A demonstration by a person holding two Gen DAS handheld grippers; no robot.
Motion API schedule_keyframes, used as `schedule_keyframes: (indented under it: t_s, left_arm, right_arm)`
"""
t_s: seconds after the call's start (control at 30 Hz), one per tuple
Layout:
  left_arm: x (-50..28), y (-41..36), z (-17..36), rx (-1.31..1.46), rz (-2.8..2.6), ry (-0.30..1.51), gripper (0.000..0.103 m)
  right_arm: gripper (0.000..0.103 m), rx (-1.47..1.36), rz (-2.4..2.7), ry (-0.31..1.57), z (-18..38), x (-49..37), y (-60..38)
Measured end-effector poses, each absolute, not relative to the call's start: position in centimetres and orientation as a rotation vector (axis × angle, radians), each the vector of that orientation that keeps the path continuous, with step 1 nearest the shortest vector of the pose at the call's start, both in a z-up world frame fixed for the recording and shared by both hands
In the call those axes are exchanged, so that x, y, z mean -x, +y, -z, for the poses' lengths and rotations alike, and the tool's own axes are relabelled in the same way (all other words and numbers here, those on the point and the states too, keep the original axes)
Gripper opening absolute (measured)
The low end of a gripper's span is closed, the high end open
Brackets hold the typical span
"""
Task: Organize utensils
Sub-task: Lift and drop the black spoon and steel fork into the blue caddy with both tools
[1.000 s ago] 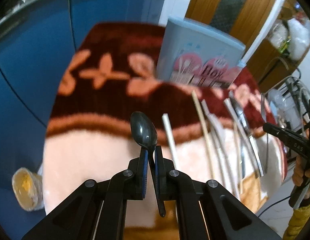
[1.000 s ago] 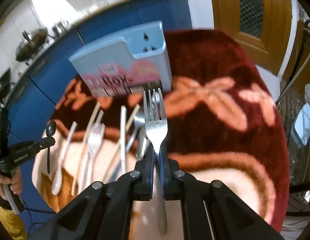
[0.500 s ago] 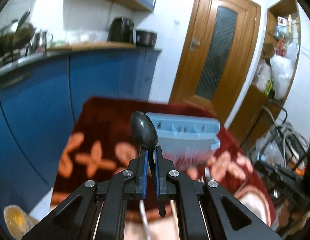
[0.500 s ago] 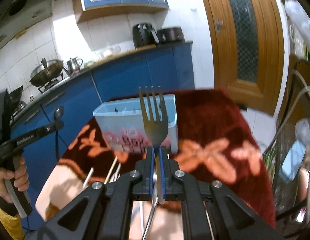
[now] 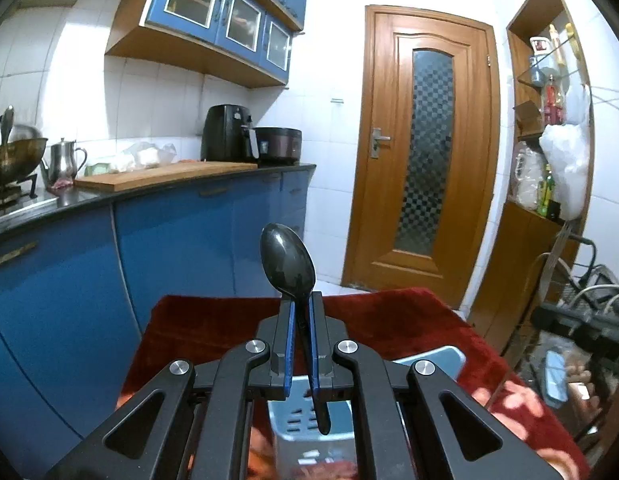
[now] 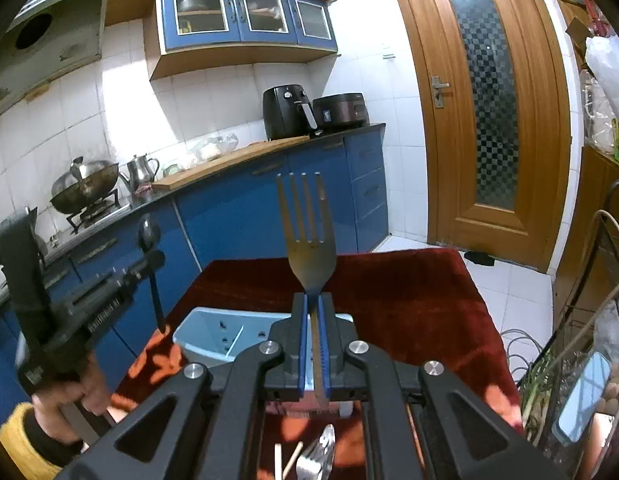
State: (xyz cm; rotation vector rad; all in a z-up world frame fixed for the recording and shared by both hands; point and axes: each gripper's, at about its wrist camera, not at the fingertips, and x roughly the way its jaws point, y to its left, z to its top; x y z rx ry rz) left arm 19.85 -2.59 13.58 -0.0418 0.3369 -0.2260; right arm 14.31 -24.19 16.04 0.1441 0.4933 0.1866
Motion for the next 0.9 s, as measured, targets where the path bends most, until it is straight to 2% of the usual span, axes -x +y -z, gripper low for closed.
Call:
schedule_keyframes:
  t_s: [0.27,0.73,0.8,0.9]
  left_arm:
    - [-22.3,-2.2,-9.8,0.064,0.21,0.359,0.006]
    - [-22.0,-2.6,-6.2,0.032,0.216,0.393,0.006]
    - [-21.7,-2.5,-6.0,0.028,0.223,0.386,0.007]
    - [-21.5,-2.3,-6.2,0.047,0.253,0.403,0.019]
  right_arm:
    - [0.007,-0.119,-0.177,0.499,-14.6,-16.9,-23.9]
    - [0.007,-0.075,-0.186,0.636,-8.9,-19.9,-22.7]
    - [0.008,-0.078,-0.191,0.649,-8.5,-19.8,-22.8]
    - [0.009,-0.099,-0.213,0.673,-8.1,-19.8,-22.8]
